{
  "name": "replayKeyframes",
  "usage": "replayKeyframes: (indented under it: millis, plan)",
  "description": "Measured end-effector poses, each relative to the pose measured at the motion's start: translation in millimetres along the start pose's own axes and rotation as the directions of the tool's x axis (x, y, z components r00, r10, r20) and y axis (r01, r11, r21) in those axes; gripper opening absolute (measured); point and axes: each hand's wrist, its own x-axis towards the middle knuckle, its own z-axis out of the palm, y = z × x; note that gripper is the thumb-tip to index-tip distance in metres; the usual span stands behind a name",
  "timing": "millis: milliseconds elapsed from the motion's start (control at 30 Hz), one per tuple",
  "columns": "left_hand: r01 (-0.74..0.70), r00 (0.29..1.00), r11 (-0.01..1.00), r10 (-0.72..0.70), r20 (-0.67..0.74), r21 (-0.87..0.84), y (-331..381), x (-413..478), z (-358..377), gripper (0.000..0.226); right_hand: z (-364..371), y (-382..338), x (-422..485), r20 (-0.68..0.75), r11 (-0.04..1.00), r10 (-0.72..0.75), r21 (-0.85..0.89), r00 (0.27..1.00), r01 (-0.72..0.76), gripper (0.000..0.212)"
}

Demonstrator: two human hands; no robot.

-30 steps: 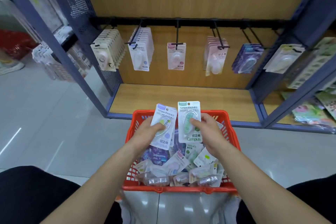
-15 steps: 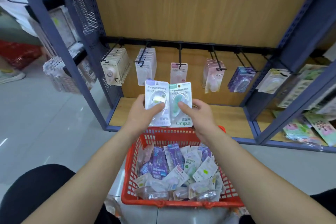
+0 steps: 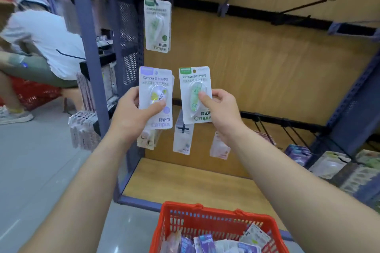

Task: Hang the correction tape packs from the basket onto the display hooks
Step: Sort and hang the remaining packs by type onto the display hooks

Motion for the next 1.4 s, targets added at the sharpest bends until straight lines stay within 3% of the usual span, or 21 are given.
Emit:
replayKeyframes:
  millis: [133,467,1133,1400]
  plan:
    - [-0.007,0.997,0.998,0.002,-0.078,-0.061,-3.4,19.7,-19.9,0.038,35.7,-30.6,45.7,0.001,0.994,-0.099,-0.036,0.995,0.099,0.015]
    - [0.001,0.997,0.99,-0.01,-0.07,-0.139,-19.8,31.3,-38.0,0.035,102.9,-93.7,126.4,0.007,0.969,-0.245,-0.041,0.97,0.245,0.016]
    - [-0.008,0.985,0.983,-0.024,-0.171,-0.185,-23.9,39.7,-44.9,0.032,124.1,-110.0,152.8,-0.039,0.968,-0.253,-0.015,0.967,0.252,0.026]
    - [-0.013,0.984,0.983,-0.019,-0.176,-0.182,-25.5,41.2,-48.7,0.034,124.1,-92.0,153.2,-0.079,0.963,-0.269,-0.01,0.96,0.269,0.02]
